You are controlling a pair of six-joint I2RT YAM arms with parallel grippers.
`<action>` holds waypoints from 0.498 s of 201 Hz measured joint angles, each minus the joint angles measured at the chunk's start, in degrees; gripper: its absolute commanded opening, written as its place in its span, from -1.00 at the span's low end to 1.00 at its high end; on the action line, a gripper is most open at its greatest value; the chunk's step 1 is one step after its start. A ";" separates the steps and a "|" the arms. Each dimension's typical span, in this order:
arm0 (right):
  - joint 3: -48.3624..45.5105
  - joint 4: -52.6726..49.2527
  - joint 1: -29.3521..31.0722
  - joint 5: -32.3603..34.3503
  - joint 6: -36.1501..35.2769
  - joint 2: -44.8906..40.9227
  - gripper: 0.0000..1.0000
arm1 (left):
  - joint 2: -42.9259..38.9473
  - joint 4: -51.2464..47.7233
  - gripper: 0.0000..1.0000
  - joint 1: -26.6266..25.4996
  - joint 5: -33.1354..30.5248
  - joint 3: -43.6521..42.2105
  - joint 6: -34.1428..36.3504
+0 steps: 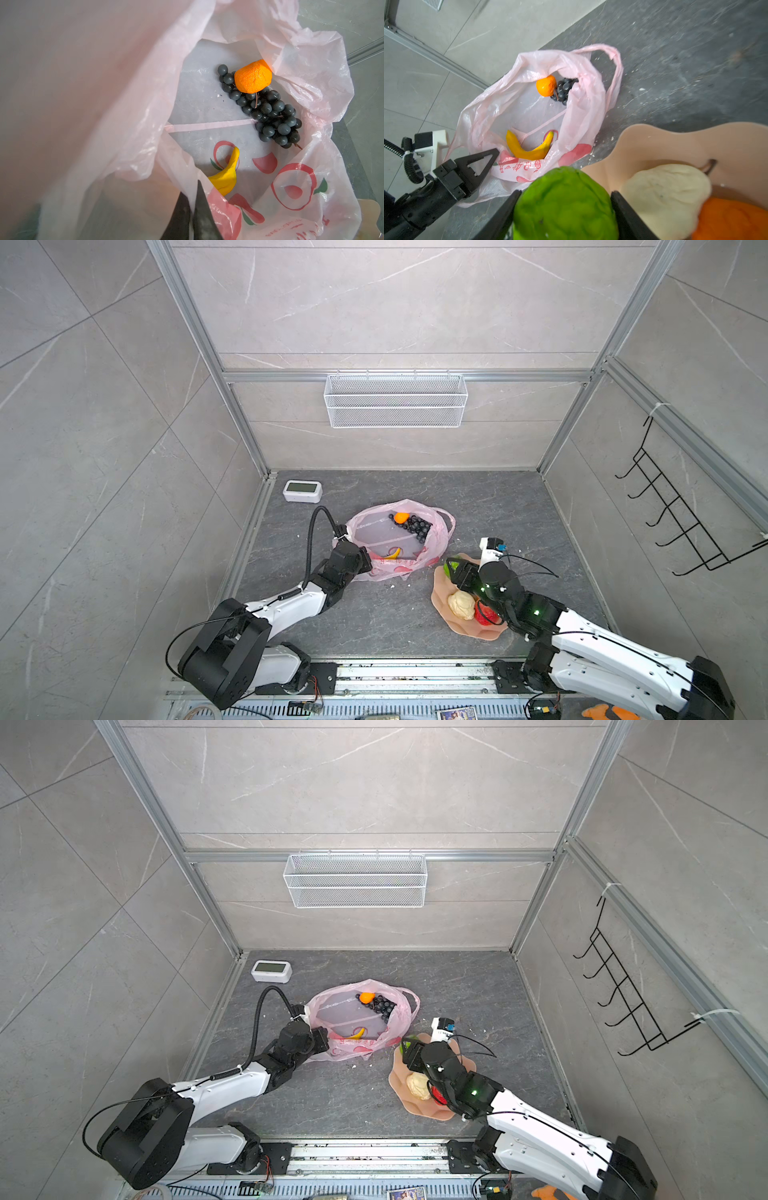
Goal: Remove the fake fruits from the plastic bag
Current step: 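Lower the green fruit into the peach bowl and open the right gripper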
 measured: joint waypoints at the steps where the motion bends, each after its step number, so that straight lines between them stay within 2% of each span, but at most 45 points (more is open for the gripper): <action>1: 0.00 -0.33 0.00 0.22 0.00 -0.35 0.06 | 0.00 0.00 -0.82 0.00 0.00 0.00 0.00; 27: -0.20 -5.68 0.00 3.82 0.39 -5.70 0.05 | 0.20 -0.02 -0.82 0.00 0.02 0.00 0.00; 49: -1.33 -6.78 0.00 4.35 0.57 -7.56 0.06 | 0.35 0.00 -0.82 0.00 0.04 0.00 0.00; 75: -4.72 -2.78 0.00 1.62 -0.42 -6.80 0.06 | 0.52 0.00 -0.82 0.00 0.11 0.02 0.00; 100: -7.69 4.85 0.20 -2.14 -2.23 -2.54 0.06 | 0.55 0.00 -0.82 0.00 0.09 0.13 0.00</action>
